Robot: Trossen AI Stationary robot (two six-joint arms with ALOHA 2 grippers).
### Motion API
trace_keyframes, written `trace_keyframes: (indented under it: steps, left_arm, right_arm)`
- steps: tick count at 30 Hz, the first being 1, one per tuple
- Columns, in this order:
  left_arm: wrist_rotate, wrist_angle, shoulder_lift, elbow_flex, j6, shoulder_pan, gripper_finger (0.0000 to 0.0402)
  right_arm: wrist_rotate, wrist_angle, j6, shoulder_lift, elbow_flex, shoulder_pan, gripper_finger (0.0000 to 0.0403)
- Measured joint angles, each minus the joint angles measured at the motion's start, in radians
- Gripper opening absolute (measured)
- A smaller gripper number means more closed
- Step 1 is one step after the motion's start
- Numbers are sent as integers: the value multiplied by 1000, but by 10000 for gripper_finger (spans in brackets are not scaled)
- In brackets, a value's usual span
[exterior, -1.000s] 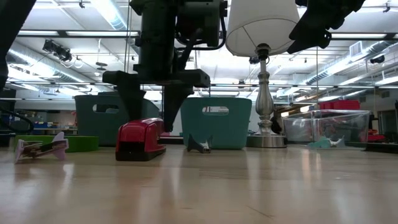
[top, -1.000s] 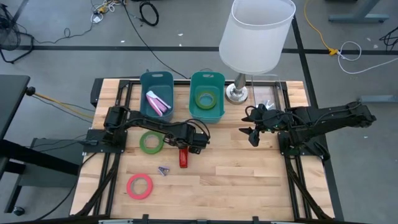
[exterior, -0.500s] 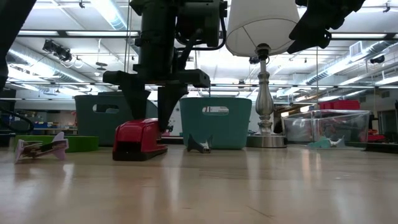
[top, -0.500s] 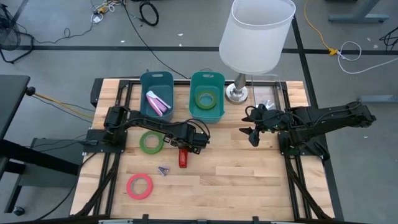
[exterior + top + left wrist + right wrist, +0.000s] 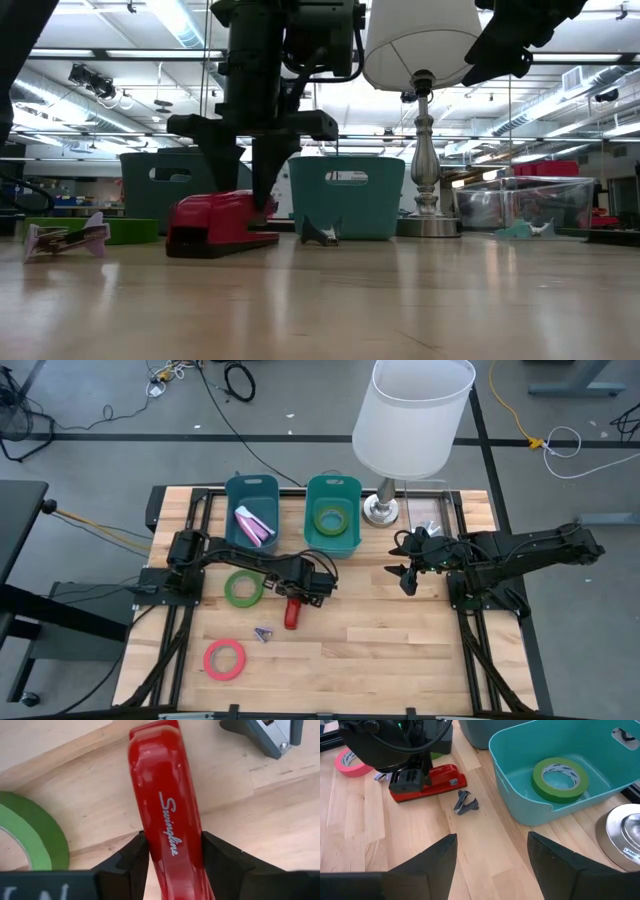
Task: Pick and place Stapler, Stapler remover, tape
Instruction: Put the red stapler into the blue bin
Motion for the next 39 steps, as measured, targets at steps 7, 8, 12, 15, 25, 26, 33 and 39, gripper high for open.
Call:
trace_keyframes:
  steps: [7, 8, 12, 15, 25, 26, 33, 39]
  left_arm:
    - [55, 2, 0, 1, 64, 1, 156]
    - [68, 0, -1, 2, 74, 1, 156]
    - [117, -18, -19, 18, 120, -1, 154]
    - [120, -28, -60, 37, 152, 2, 147]
    - [80, -81, -223, 89, 171, 71, 148]
    - [68, -84, -242, 89, 171, 82, 147]
    - [-58, -95, -399, 88, 175, 185, 149]
    - [-177, -139, -491, 88, 204, 317, 147]
  right_arm:
    - [0, 0, 0, 0, 0, 0, 239]
    - [0, 0, 0, 0, 0, 0, 239]
    - [0, 1, 0, 0, 0, 0, 239]
    - [0, 1, 0, 0, 0, 0, 239]
    - [39, 17, -25, 0, 0, 0, 239]
    - [44, 17, -27, 0, 0, 0, 239]
    - [52, 38, -29, 0, 0, 0, 239]
    - [52, 92, -58, 0, 0, 0, 239]
